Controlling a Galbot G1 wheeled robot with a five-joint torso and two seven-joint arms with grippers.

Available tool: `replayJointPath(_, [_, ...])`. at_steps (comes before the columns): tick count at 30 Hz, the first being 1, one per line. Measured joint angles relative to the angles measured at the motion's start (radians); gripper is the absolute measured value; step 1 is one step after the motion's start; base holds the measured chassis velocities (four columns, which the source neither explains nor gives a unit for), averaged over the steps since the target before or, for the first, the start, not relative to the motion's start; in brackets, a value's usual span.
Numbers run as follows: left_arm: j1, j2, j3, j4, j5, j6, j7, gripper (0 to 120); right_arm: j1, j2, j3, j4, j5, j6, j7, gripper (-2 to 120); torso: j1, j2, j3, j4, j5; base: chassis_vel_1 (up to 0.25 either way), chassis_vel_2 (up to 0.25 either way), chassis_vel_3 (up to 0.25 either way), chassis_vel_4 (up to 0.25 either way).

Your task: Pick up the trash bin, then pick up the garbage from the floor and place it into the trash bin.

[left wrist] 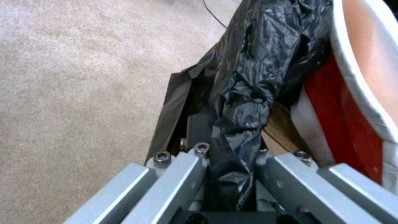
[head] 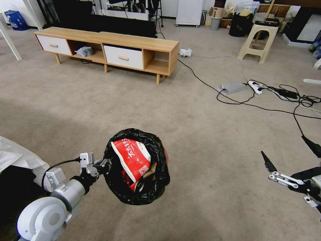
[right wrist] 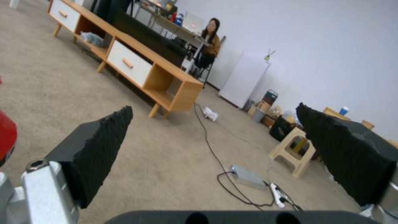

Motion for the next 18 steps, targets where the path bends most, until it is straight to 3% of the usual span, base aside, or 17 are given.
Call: replayJointPath(18, [-0.007, 0.003, 0.01, 0.011, 0.0, -0.003, 0.001, 1, 0.002, -0.014, -0.011, -0.004, 0.0, -0.009, 0.003, 100, 0.0, 0.0, 0.0, -0.0001, 0.0, 0.0, 0.0, 0.0, 0.0])
